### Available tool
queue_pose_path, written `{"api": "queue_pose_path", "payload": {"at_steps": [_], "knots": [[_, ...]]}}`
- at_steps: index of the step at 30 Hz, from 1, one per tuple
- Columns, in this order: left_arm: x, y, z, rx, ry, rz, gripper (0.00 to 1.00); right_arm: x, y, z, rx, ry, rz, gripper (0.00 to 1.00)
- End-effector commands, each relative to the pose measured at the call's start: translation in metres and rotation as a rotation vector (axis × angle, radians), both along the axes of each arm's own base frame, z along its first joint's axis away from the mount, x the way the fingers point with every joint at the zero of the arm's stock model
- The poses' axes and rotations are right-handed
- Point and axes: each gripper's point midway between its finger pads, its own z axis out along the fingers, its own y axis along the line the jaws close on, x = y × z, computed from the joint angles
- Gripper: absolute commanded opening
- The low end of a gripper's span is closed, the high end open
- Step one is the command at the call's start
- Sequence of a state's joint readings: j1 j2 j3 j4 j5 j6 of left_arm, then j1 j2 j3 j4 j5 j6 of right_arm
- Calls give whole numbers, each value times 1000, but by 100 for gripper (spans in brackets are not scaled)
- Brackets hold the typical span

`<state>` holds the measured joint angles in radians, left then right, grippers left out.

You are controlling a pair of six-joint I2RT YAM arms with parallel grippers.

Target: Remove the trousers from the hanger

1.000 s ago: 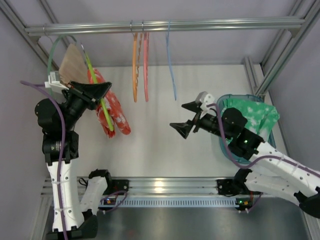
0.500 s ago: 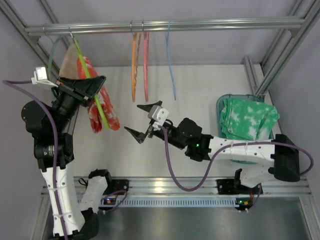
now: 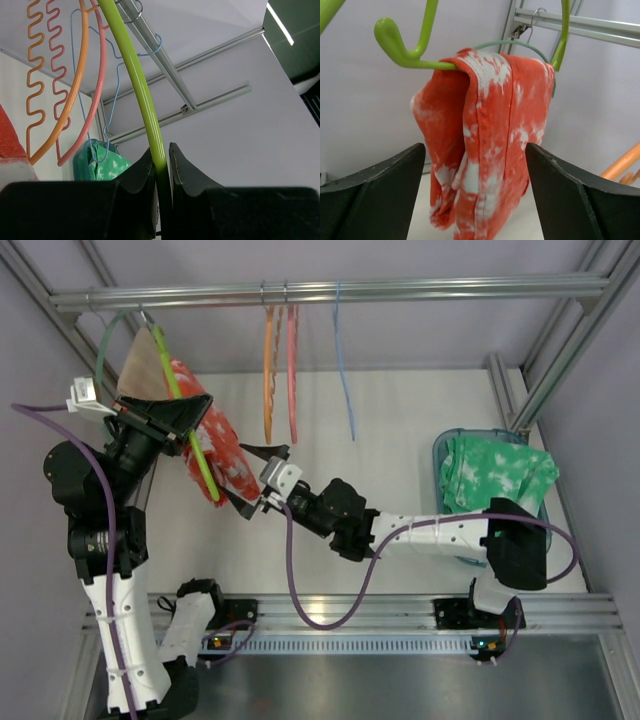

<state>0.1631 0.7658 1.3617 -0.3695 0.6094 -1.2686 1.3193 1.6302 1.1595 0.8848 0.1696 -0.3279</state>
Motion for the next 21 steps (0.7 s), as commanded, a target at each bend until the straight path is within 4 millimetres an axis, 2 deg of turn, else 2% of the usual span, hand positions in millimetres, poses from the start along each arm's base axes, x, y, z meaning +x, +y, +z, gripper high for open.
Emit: {"api": "queue_pose_path", "payload": {"at_steps": [1,3,4,6,10,15,21], "knots": [[-42,-5,68,55,-302,16,0,-5,0,57,170,-66,-20,81],[-44,-4,68,53,-300,22,0,4,6,53,179,-54,-53,79],[-44,-5,69,52,-298,20,0,9,6,60,199,-42,-73,78],[-46,-5,69,54,-302,17,0,15,12,55,190,-33,-86,75],[-48,-6,71,48,-301,11,0,19,22,56,194,-36,-102,70],[-51,-6,72,48,-308,19,0,23,34,45,181,-42,-114,63],[-53,-6,72,50,-313,16,0,30,41,44,185,-58,-133,65]]}}
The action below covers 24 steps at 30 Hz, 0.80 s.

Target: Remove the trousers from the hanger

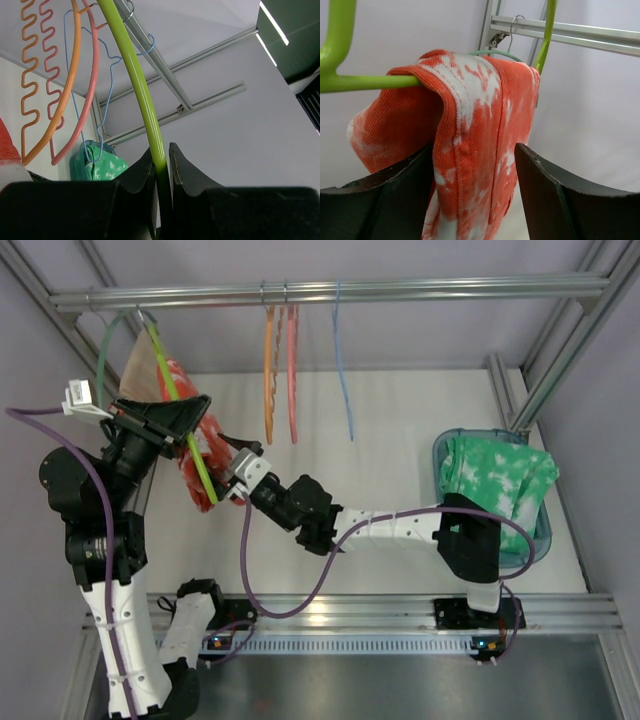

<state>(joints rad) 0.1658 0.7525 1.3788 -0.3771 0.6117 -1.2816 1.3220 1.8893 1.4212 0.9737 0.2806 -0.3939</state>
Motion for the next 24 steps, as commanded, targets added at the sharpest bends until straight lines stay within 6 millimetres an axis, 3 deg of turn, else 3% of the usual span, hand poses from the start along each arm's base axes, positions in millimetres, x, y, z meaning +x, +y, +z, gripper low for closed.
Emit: {"api": "queue_pose_path", "payload": {"at_steps": [1,7,10,16,22,24], "knots": [[-44,-5,65,56,-297,21,0,-2,-8,37,111,-49,-11,65],[-46,-5,64,64,-300,23,0,20,-18,31,115,-1,-79,39],[-43,-5,60,66,-291,25,0,21,-25,35,123,-8,-80,22],[-35,-3,53,61,-267,30,0,15,-35,43,123,-33,-72,0],[-31,-2,50,68,-263,31,0,9,-43,48,114,-51,-58,0],[-30,-2,48,66,-256,32,0,4,-49,48,103,-62,-43,8]]}}
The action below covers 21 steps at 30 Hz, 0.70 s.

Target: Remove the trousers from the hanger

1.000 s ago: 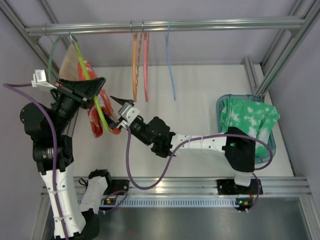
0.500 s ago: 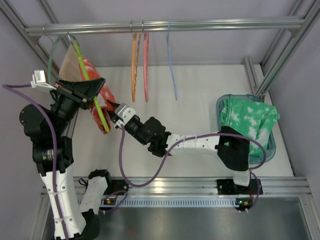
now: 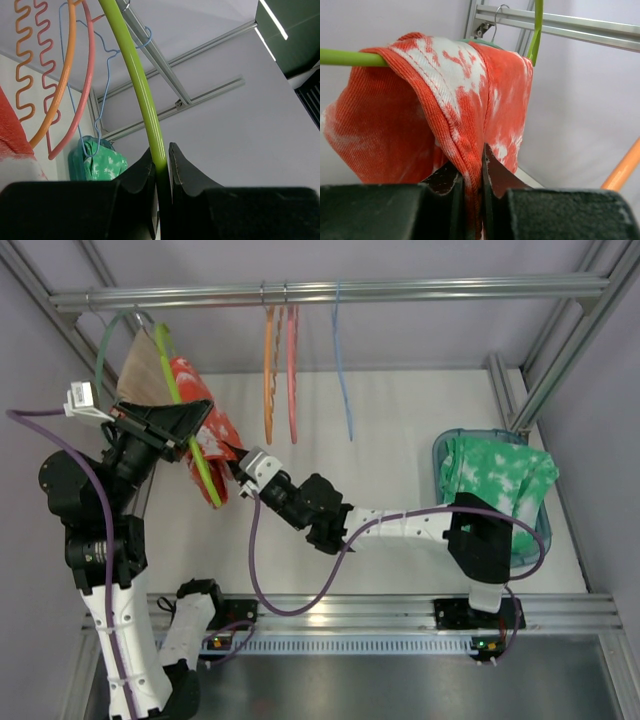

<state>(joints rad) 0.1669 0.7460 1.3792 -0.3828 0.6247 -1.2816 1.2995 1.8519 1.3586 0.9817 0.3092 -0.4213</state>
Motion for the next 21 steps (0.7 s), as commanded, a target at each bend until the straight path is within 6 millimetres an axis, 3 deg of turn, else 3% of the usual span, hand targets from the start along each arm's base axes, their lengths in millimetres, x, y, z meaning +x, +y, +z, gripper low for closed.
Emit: {"api": "queue_pose_path", "payload": {"at_steps": [1,6,8,10,12,13,14,15,17,18,19,20,21], "knots": [[-26,0,48,62,-254,40,0,-14,-31,53,115,-77,33,11],[-23,0,49,58,-248,37,0,-18,-34,38,74,-86,51,13],[-24,0,51,58,-253,37,0,-17,-32,34,63,-88,52,10],[-25,0,51,62,-256,36,0,-14,-29,34,59,-78,53,0],[-26,-1,51,66,-258,33,0,-10,-27,37,63,-69,54,6],[-26,-1,52,65,-259,33,0,-8,-26,36,63,-66,52,17],[-26,-1,52,65,-260,33,0,-7,-25,36,61,-67,53,12],[-27,-1,54,67,-266,32,0,-7,-24,40,63,-71,56,2],[-28,-2,53,69,-264,26,0,-5,-20,36,52,-52,67,0],[-28,-3,53,71,-265,23,0,-4,-21,37,57,-47,69,6],[-27,-2,53,70,-262,23,0,-5,-20,37,63,-42,78,26],[-28,-3,53,70,-263,20,0,-5,-20,36,59,-40,81,32],[-29,-3,53,70,-265,18,0,-5,-18,34,50,-37,82,27]]}}
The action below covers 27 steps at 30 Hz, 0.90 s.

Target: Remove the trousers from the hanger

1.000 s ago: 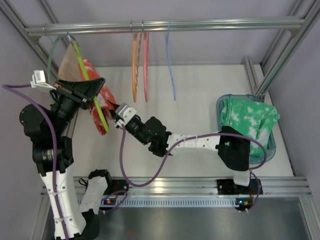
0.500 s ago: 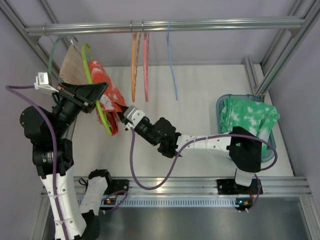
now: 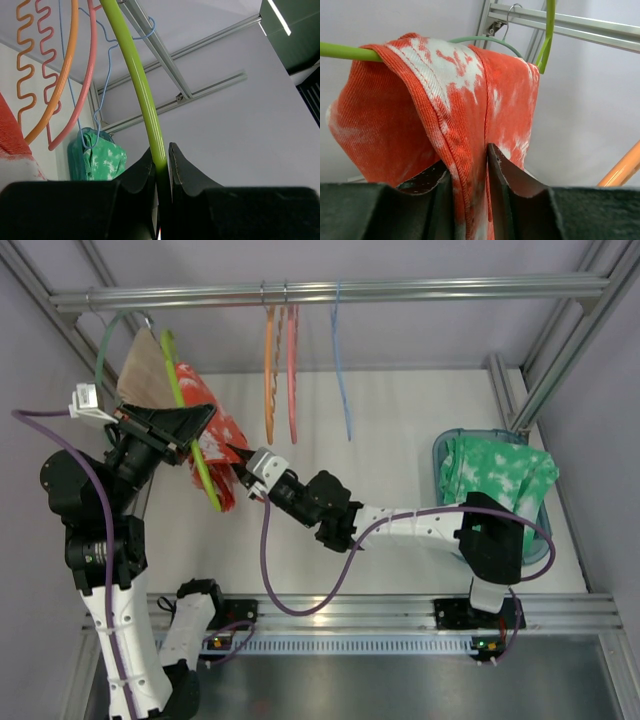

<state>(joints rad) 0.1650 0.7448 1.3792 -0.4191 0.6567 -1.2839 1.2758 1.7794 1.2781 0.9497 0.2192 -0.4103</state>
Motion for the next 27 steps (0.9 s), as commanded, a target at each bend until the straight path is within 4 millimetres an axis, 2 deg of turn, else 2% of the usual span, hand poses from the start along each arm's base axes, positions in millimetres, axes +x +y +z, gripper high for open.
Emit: {"api": "queue_pose_path", "payload": {"at_steps": [1,2,3,4,6,11,14,19,21,25,26,27], "knots": [[-24,2,60,67,-300,52,0,0,-5,37,87,-16,22,11],[-24,2,59,66,-298,52,0,1,-5,36,83,-14,20,7],[-24,2,59,64,-296,53,0,1,-4,35,81,-10,22,9],[-24,2,58,64,-295,51,0,2,-5,35,87,-4,24,16],[-24,2,58,64,-296,51,0,0,-2,34,69,-17,36,0],[-21,2,54,61,-283,51,0,9,-3,35,73,-1,-1,0],[-20,2,49,67,-277,50,0,18,-9,45,103,26,-47,0],[-8,3,25,63,-220,43,0,17,-23,86,177,53,-37,0],[-5,4,16,66,-206,46,0,14,-35,112,219,61,-33,0],[7,7,-10,65,-149,53,0,6,-55,147,271,80,-6,0],[8,8,-14,68,-144,55,0,2,-64,162,295,77,4,0],[8,8,-19,74,-142,60,0,1,-66,163,282,86,11,0]]}}
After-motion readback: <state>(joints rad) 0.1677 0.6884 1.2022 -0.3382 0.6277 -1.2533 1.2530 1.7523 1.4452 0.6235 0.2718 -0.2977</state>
